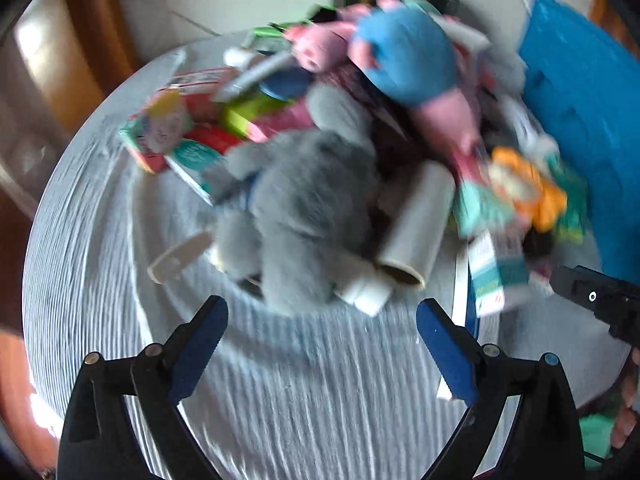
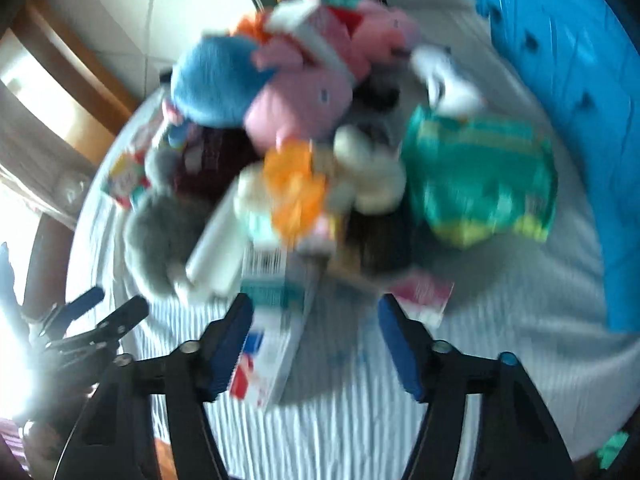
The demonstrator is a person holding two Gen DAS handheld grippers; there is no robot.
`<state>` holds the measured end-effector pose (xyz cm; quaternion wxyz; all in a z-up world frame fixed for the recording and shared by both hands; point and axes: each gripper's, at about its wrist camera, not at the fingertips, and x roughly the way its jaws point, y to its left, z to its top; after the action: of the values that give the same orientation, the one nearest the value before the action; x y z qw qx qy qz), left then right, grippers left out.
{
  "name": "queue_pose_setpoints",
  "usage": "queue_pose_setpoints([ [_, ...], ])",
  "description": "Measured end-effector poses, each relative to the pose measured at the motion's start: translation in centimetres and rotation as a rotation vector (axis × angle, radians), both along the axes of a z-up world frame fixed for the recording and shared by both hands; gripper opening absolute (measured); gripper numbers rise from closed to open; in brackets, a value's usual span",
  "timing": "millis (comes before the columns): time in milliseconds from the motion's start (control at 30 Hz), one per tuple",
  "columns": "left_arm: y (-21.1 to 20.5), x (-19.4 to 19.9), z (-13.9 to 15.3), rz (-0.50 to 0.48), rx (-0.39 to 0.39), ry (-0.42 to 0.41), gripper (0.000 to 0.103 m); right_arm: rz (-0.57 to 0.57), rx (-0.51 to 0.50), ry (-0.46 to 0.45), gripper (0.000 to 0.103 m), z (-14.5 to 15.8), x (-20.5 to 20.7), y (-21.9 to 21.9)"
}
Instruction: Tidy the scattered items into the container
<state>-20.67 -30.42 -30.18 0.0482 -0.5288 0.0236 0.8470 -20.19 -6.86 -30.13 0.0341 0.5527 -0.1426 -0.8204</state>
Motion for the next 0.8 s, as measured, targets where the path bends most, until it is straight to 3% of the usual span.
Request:
queue_pose_setpoints([
  [100,1.3,0.4,-1.3,-0.078,0.02,-0.035,0.09,-0.066,0.012,-0.027,0.051,-1.2,1.0,-0.3],
  [333,4.9,2.3,-1.3,-0.175,0.09,-0.051,0.09,-0.163,0.057,-0.021,0.05,-0.2,3.6,2.3],
  [467,7.0,2.7,-1.5,-0.171,0.084,-0.038,0.09,-0.079,0.016,0.033,0.052,1.3,2.3,2.1],
  [567,7.6,3.0,-2.7,-0.129,0.101,-0.074,0.09,0.024,-0.004,0.032,0.053,1.3,0.1,0.5],
  [667,8.6,3.3,-4.4,-0.12,0.068,-0.093,0.09,0.078,-0.007,0.003,0.053,-0.2,-1.5,-0.7],
  [800,7.9,3.0,-5.6,-0.051,0.07,-0.101,0.09,0.121,-0.087,-0.032,0.057,-2.8,-3.0,-1.8],
])
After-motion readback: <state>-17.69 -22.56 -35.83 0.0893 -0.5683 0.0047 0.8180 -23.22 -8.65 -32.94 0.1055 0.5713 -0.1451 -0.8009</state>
